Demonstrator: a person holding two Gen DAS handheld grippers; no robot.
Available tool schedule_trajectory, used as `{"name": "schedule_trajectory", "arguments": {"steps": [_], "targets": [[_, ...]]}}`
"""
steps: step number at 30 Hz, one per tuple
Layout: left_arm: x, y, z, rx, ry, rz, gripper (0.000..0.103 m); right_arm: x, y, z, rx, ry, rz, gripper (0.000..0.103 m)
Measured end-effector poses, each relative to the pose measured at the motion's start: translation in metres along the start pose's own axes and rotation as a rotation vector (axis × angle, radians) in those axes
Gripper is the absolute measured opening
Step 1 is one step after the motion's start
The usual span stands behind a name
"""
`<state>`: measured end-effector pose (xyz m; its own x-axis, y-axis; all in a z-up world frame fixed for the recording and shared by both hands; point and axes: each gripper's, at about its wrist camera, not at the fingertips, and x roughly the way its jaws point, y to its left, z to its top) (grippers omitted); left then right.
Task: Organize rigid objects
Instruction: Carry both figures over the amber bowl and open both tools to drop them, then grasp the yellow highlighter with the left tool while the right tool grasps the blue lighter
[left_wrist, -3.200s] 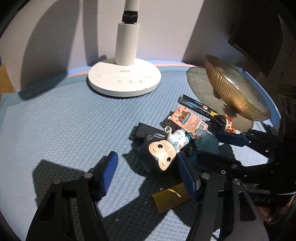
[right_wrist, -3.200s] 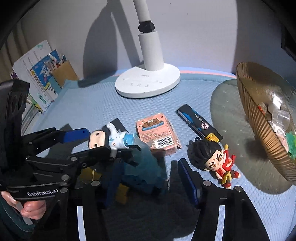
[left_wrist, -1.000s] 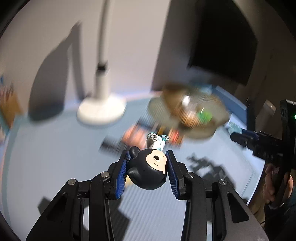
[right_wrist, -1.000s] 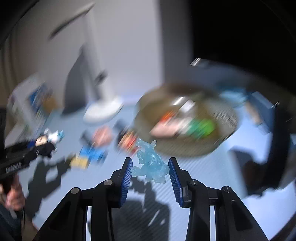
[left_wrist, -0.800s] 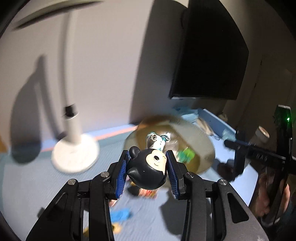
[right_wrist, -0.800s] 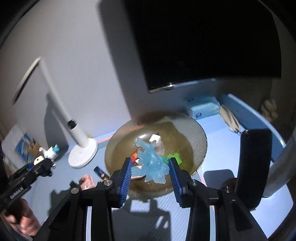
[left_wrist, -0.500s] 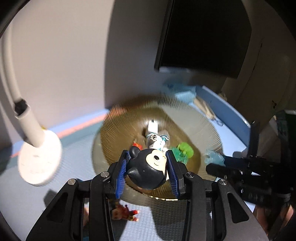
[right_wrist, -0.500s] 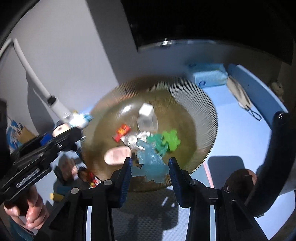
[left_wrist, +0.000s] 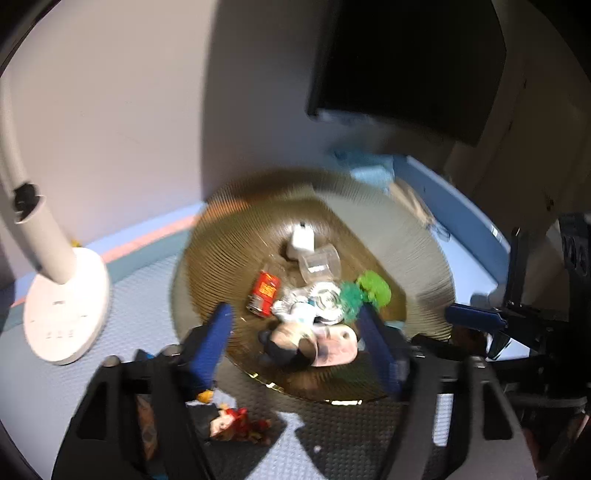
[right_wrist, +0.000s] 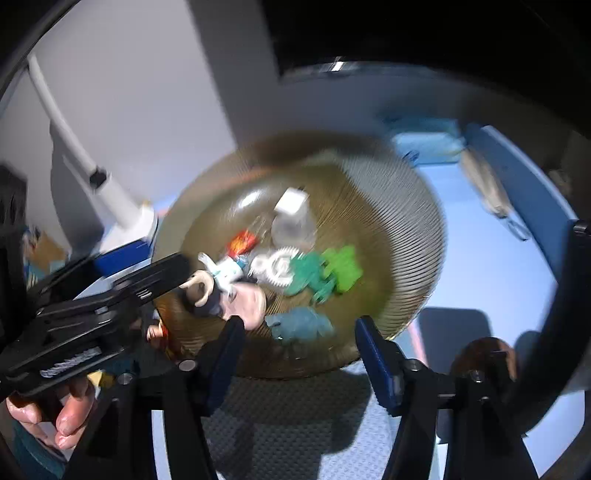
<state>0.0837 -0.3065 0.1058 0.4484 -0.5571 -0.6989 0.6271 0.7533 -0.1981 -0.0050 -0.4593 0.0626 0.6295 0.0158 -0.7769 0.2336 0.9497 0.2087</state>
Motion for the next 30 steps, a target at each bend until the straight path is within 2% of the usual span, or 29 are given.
{"name": "schedule_trajectory", "arguments": {"steps": [3, 8, 16, 17, 19, 21, 22, 24, 27, 30], "targets": [[-0.035, 0.015, -0.003, -0.026, -0.049, -0.001, 0.071, -0.02, -0.008, -0.003, 0.045, -0.051, 0.032, 0.061], [-0.091, 0.043, -0.025, -0.088, -0.117, 0.03, 0.075, -0.039, -0.001, -0.015, 0.063, -0.084, 0.084, 0.061], [-0.161, 0.093, -0.077, -0.216, -0.178, 0.098, 0.075, -0.044, 0.054, -0.035, -0.011, -0.072, 0.183, 0.061], [-0.168, 0.099, -0.084, -0.23, -0.185, 0.112, 0.076, -0.044, 0.065, -0.038, -0.03, -0.073, 0.196, 0.062], [-0.177, 0.111, -0.101, -0.259, -0.195, 0.156, 0.086, -0.042, 0.08, -0.045, -0.061, -0.073, 0.215, 0.063], [-0.179, 0.128, -0.125, -0.282, -0.191, 0.217, 0.086, -0.034, 0.093, -0.054, -0.085, -0.074, 0.231, 0.071], [-0.174, 0.136, -0.137, -0.296, -0.169, 0.26, 0.085, -0.029, 0.099, -0.059, -0.098, -0.08, 0.237, 0.078], [-0.161, 0.157, -0.165, -0.34, -0.112, 0.362, 0.085, -0.011, 0.109, -0.072, -0.13, -0.095, 0.245, 0.08], [-0.143, 0.182, -0.197, -0.412, -0.045, 0.379, 0.085, 0.018, 0.118, -0.09, -0.156, -0.069, 0.27, 0.08], [-0.136, 0.193, -0.216, -0.429, -0.031, 0.388, 0.085, 0.038, 0.121, -0.101, -0.166, -0.052, 0.272, 0.08]]}}
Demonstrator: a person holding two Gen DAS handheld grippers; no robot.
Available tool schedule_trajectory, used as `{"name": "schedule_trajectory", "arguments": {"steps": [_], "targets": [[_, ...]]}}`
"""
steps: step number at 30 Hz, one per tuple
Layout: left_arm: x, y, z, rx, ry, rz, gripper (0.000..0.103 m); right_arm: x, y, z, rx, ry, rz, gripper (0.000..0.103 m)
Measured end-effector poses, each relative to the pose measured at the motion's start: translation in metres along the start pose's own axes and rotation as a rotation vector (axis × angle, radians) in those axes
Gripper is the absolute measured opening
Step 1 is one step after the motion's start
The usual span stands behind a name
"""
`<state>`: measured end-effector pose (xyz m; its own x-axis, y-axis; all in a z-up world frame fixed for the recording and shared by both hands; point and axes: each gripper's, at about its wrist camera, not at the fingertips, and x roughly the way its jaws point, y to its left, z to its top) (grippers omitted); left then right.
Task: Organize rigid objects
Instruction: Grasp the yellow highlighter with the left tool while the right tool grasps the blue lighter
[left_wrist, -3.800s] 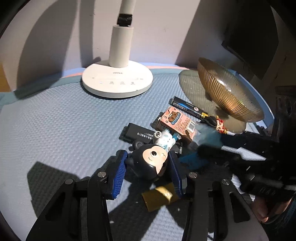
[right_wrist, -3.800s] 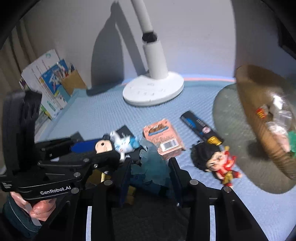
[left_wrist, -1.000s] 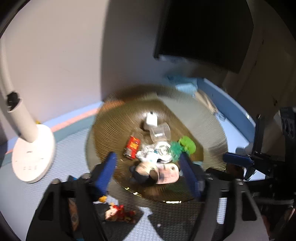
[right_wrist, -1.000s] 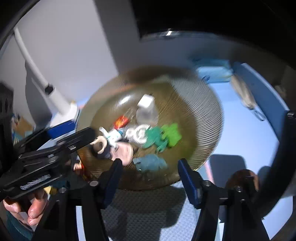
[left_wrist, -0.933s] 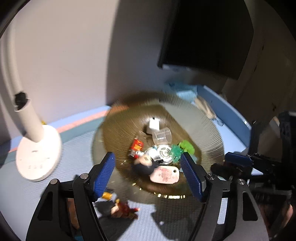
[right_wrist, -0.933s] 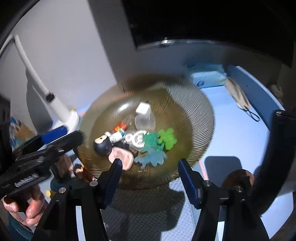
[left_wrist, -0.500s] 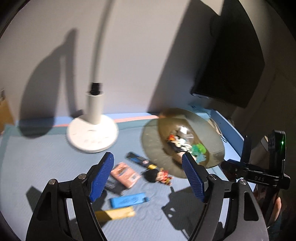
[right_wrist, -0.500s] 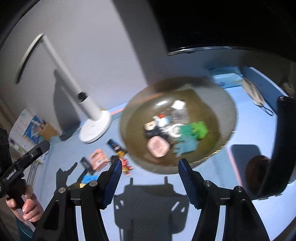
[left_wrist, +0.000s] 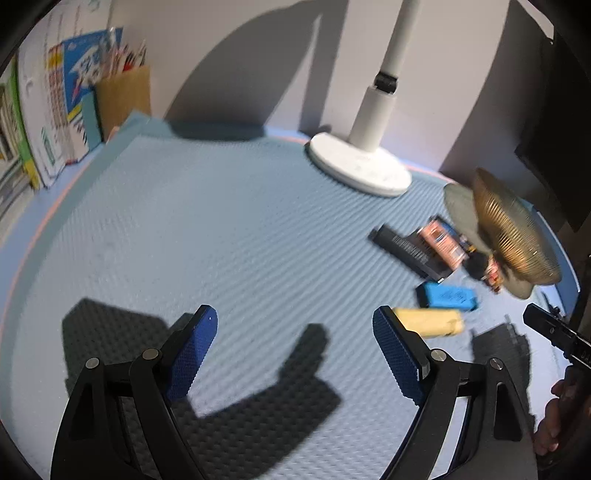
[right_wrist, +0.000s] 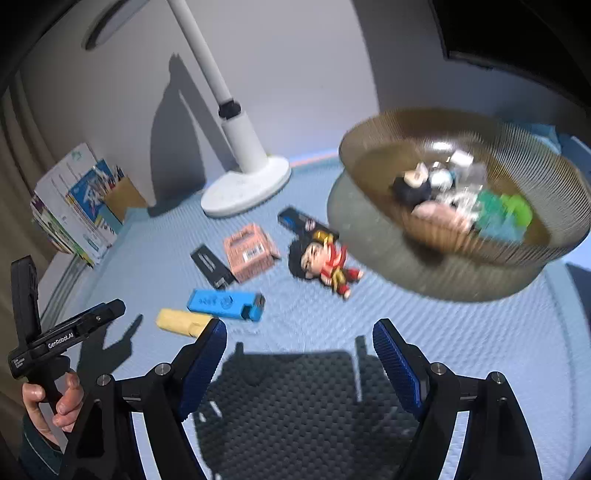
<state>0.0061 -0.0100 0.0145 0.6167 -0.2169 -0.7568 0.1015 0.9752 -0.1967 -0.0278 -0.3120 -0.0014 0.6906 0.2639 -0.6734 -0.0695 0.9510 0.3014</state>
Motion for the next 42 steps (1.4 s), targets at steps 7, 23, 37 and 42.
{"name": "schedule_trajectory", "arguments": {"steps": [7, 23, 37, 42], "targets": [[0.009, -0.001, -0.003, 0.015, 0.032, -0.016, 0.085, 0.017, 0.001, -0.006, -0.015, 0.032, -0.041, 0.08], [0.017, -0.029, -0.011, 0.176, 0.078, 0.092, 0.086, 0.026, 0.019, -0.009, -0.105, 0.127, -0.043, 0.081], [0.033, -0.091, 0.005, 0.673, 0.144, -0.171, 0.084, 0.068, 0.051, 0.018, -0.458, 0.188, 0.005, 0.055], [0.044, -0.096, 0.008, 0.688, 0.171, -0.266, 0.078, 0.081, 0.058, 0.026, -0.531, 0.197, 0.036, 0.059]]}}
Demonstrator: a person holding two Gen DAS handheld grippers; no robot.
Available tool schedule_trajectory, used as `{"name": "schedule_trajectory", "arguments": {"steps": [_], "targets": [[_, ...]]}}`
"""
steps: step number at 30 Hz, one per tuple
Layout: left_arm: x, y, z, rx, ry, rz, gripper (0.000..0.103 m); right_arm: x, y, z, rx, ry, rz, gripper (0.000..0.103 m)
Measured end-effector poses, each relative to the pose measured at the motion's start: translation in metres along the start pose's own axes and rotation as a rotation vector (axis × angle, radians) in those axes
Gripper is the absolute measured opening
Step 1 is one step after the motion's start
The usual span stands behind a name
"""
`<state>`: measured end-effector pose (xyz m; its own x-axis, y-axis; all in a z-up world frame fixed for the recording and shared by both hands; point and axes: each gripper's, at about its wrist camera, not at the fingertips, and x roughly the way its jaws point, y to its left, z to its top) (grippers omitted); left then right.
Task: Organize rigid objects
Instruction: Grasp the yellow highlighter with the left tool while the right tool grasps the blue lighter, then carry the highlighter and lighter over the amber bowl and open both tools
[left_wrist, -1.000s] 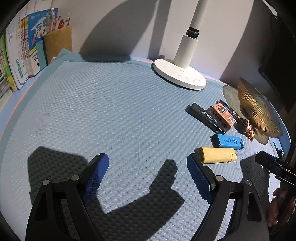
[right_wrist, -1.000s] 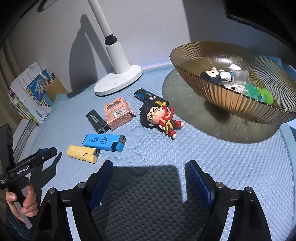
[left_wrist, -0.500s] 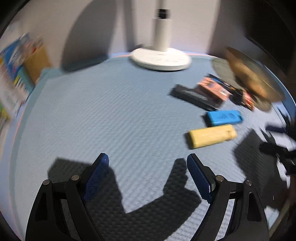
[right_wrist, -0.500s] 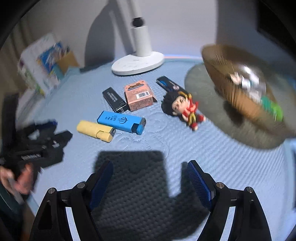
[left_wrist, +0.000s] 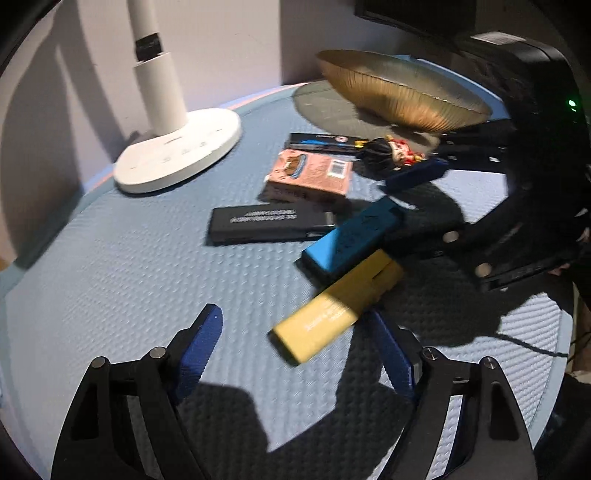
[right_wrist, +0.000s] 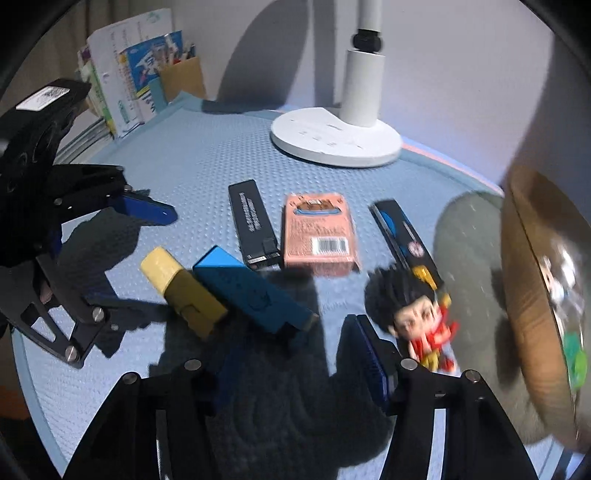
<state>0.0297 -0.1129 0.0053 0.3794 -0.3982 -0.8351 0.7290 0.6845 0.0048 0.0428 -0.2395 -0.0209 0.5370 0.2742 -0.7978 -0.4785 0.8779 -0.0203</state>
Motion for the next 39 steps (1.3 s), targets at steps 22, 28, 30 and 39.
{"name": "schedule_trajectory", "arguments": {"steps": [22, 28, 30, 39], "targets": [[-0.046, -0.003, -0.06, -0.249, -0.005, 0.112, 0.025, -0.032, 0.045, -0.041, 0.049, -0.018, -0.006, 0.024], [-0.06, 0.0, -0.084, -0.316, -0.012, 0.137, 0.028, -0.057, 0.06, -0.078, 0.136, -0.011, 0.038, 0.032], [-0.06, -0.001, -0.086, -0.32, -0.013, 0.13, 0.034, -0.064, 0.059, -0.078, 0.162, -0.022, 0.048, 0.052], [-0.061, -0.011, -0.089, -0.323, -0.02, 0.159, 0.037, -0.038, 0.059, -0.045, 0.228, -0.003, 0.0, 0.044]]}}
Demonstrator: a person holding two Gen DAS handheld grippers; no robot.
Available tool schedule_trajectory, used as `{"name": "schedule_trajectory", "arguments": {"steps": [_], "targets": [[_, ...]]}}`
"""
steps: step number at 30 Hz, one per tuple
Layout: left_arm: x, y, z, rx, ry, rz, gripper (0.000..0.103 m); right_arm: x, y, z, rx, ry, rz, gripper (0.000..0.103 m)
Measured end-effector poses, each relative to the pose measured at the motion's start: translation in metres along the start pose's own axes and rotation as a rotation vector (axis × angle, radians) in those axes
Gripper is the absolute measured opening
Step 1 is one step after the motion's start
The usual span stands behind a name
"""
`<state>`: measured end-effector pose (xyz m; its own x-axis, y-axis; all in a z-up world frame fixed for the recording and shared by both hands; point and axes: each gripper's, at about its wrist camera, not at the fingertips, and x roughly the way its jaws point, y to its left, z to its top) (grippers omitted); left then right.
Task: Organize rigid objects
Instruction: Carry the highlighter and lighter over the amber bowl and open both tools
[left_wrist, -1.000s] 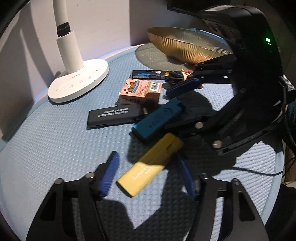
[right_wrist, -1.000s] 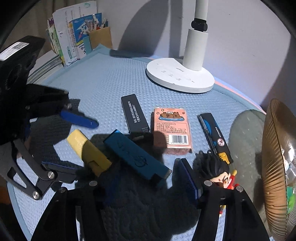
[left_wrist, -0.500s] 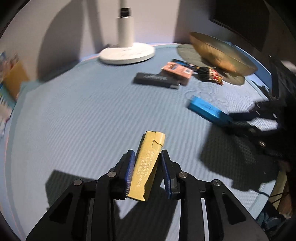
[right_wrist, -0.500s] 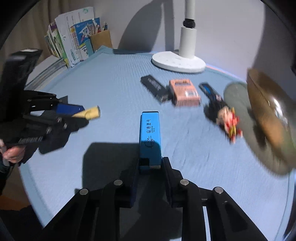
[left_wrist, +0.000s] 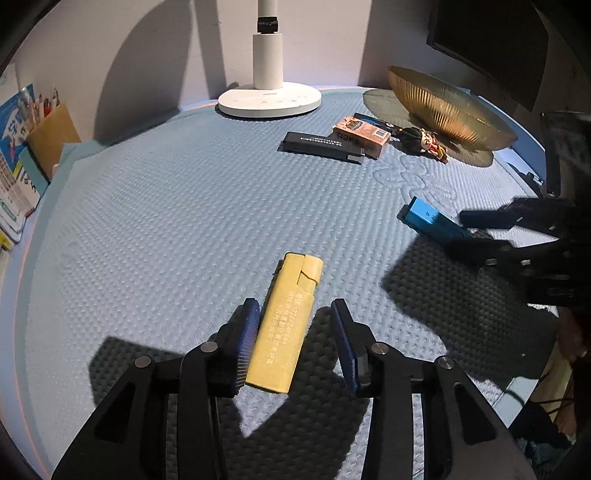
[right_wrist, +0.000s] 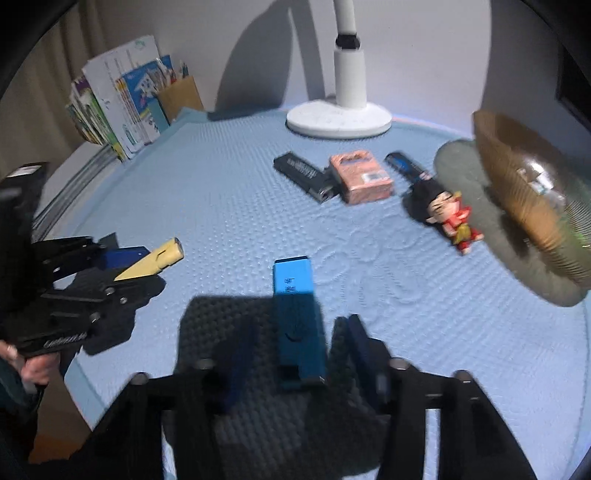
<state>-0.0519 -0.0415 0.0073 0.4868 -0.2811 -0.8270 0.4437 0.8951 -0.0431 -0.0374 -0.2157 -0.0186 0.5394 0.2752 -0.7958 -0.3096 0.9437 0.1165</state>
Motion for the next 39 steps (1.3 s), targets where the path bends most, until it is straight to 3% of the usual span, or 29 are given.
{"name": "schedule_trajectory", "arguments": {"steps": [2, 4, 5, 12, 16, 18, 21, 24, 28, 31, 33, 35, 39], "targets": [[-0.001, -0.001, -0.002, -0.001, -0.008, 0.005, 0.036, 0.005, 0.008, 0.001, -0.022, -0.007, -0.052, 0.039], [-0.002, -0.003, -0.002, 0.004, -0.016, 0.018, 0.023, 0.005, 0.017, 0.002, -0.056, -0.011, -0.073, 0.027], [-0.003, -0.004, -0.003, 0.001, -0.019, 0.01, 0.022, 0.004, 0.021, 0.0, -0.064, -0.01, -0.067, 0.024], [-0.013, -0.008, 0.01, -0.045, -0.062, -0.049, 0.022, -0.016, 0.016, -0.012, 0.03, -0.033, 0.132, 0.024], [-0.03, -0.023, 0.034, -0.022, -0.135, -0.088, 0.022, -0.049, -0.008, -0.007, 0.109, -0.108, 0.131, 0.024], [-0.039, -0.033, 0.052, -0.008, -0.176, -0.113, 0.022, -0.073, -0.028, -0.002, 0.151, -0.164, 0.079, 0.024], [-0.05, -0.053, 0.09, 0.014, -0.242, -0.15, 0.022, -0.113, -0.064, 0.009, 0.207, -0.236, -0.097, 0.024], [-0.053, -0.081, 0.143, 0.041, -0.302, -0.192, 0.022, -0.147, -0.114, 0.021, 0.316, -0.272, -0.246, 0.024], [-0.042, -0.119, 0.205, 0.07, -0.331, -0.249, 0.022, -0.171, -0.186, 0.037, 0.487, -0.289, -0.358, 0.024], [-0.015, -0.144, 0.242, 0.078, -0.31, -0.27, 0.022, -0.169, -0.227, 0.046, 0.584, -0.272, -0.354, 0.024], [0.01, -0.159, 0.255, 0.083, -0.273, -0.271, 0.022, -0.155, -0.238, 0.055, 0.586, -0.23, -0.418, 0.024], [0.028, -0.167, 0.26, 0.085, -0.244, -0.273, 0.022, -0.136, -0.244, 0.064, 0.562, -0.176, -0.494, 0.024], [0.059, -0.179, 0.264, 0.086, -0.195, -0.267, 0.022, -0.112, -0.267, 0.063, 0.583, -0.107, -0.506, 0.024]]}}
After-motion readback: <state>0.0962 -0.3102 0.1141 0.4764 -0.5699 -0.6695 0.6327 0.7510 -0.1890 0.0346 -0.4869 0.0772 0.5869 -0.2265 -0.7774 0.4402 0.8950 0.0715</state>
